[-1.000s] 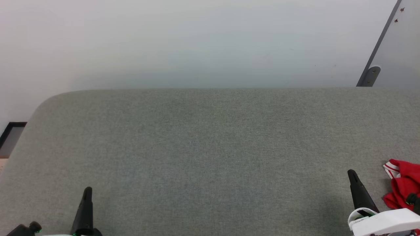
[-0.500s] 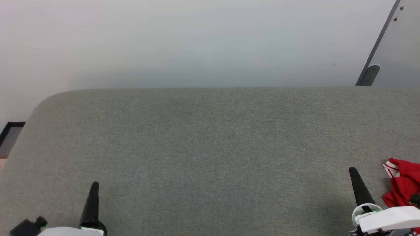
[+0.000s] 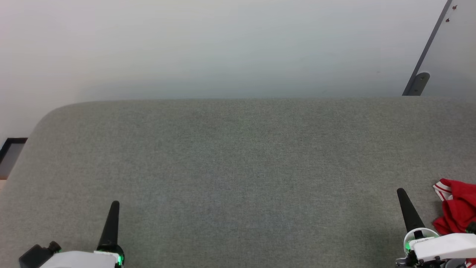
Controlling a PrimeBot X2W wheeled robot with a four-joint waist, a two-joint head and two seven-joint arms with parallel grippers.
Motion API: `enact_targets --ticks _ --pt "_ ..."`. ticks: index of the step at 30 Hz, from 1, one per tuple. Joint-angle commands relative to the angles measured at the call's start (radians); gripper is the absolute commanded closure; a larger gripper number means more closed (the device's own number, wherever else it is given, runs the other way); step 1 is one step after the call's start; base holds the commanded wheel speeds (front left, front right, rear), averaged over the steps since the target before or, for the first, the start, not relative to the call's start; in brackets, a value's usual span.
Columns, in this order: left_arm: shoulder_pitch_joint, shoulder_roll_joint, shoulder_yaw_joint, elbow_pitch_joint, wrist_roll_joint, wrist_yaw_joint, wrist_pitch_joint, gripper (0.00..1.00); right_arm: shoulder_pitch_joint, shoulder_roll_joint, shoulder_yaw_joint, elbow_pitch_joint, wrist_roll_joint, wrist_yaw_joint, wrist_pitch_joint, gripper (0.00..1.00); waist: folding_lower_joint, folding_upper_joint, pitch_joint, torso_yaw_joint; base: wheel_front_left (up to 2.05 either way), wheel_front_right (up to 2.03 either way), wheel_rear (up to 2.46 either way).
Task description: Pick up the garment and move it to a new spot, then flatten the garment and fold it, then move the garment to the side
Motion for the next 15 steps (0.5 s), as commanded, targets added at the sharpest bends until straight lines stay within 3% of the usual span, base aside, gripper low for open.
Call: enact_targets --ticks 1,15 --pt "-0.021 0.001 0.003 -0.002 -0.016 0.001 0.006 1.0 -0.028 -0.003 -0.003 -0.003 0.022 -0.001 0.005 1.0 0.0 0.0 0.0 0.0 0.0 0.0 0.0" --pt "-0.054 -0.022 0.004 0.025 -0.114 0.001 0.04 1.0 -0.043 -0.002 -0.011 0.025 0.152 -0.001 0.017 1.0 0.0 0.0 0.005 -0.004 0.0 0.0 0.0"
